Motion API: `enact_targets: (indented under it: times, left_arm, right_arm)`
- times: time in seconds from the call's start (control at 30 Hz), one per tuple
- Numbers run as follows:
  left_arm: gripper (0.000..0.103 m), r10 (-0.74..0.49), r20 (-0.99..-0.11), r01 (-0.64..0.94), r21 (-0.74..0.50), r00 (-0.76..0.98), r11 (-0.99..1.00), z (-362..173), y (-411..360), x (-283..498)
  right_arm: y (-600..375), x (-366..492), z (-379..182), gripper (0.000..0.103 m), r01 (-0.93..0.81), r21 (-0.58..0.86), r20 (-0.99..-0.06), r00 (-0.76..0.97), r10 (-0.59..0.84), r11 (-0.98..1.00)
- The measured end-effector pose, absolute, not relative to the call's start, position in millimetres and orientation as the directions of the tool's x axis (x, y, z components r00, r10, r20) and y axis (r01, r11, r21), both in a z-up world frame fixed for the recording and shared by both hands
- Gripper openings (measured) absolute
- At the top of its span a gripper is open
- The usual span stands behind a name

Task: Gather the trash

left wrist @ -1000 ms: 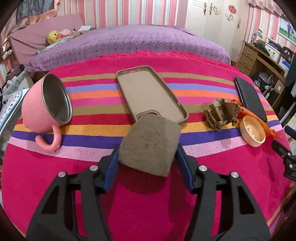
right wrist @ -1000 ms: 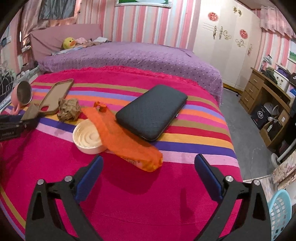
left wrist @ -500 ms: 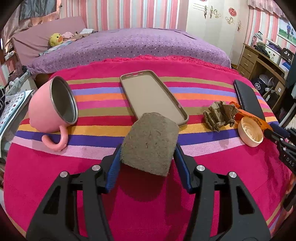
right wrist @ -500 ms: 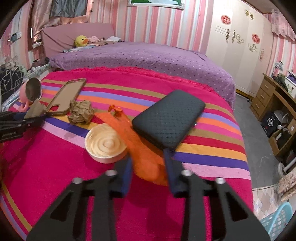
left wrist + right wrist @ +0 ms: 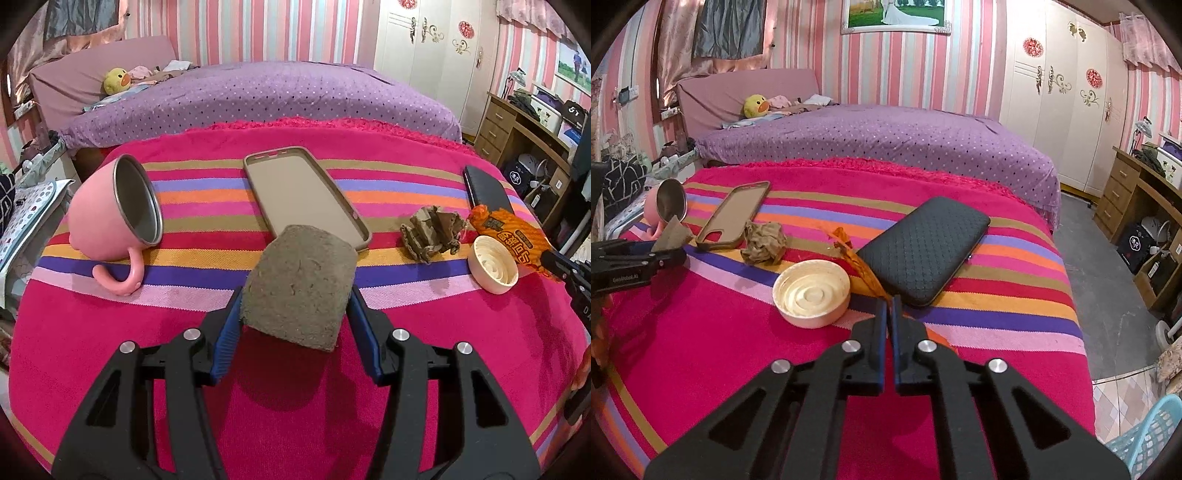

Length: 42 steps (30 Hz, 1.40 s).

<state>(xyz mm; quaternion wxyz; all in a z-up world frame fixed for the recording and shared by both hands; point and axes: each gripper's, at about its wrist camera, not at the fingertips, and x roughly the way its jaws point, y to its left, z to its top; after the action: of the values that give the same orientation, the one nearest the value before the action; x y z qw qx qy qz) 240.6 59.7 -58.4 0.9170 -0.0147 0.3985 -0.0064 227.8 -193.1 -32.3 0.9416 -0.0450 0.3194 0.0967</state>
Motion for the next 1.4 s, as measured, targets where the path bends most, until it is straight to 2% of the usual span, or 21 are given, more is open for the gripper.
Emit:
enact_targets:
  times: [0.5,0.87,1.2,1.27,1.33,1.37,1.4]
  left_arm:
    - [0.054,-0.044,-0.704,0.016,-0.047,0.709,0.999,-41.6,51.1,211.7]
    - [0.053,-0.054,-0.673,0.071,-0.002,0.737,0.997,-32.0,20.1,191.4]
    - [0.053,-0.031,-0.694,0.059,0.017,0.719,0.998,-40.9,13.0,194.4]
    - [0.053,-0.028,-0.697,0.051,0.013,0.717,0.999,-41.4,16.2,196.1]
    - [0.054,-0.026,-0.700,0.045,0.009,0.713,0.999,-42.3,18.7,197.4]
    - [0.054,-0.025,-0.701,0.044,0.009,0.713,0.999,-42.5,19.2,197.6]
    - [0.054,-0.022,-0.701,0.042,0.011,0.713,0.999,-42.6,19.3,197.8]
  right_arm:
    - [-213.1,194.6,-19.1,0.002,-0.204,-0.002,-0.575,0.801,0.166,0.979]
    - [-237.9,174.4,-16.6,0.002,-0.198,0.011,-0.564,0.808,0.170,0.980]
    - [-255.3,186.6,-37.9,0.003,-0.161,0.057,-0.620,0.768,0.161,0.985]
    - [-259.7,188.5,-38.8,0.012,-0.145,0.066,-0.622,0.767,0.155,0.987]
    - [-263.1,187.3,-37.7,0.064,-0.124,0.062,-0.613,0.778,0.136,0.990]
    - [-264.7,185.4,-36.1,0.068,-0.114,0.061,-0.601,0.789,0.128,0.992]
    - [-266.0,184.5,-34.5,0.068,-0.112,0.061,-0.595,0.794,0.126,0.992]
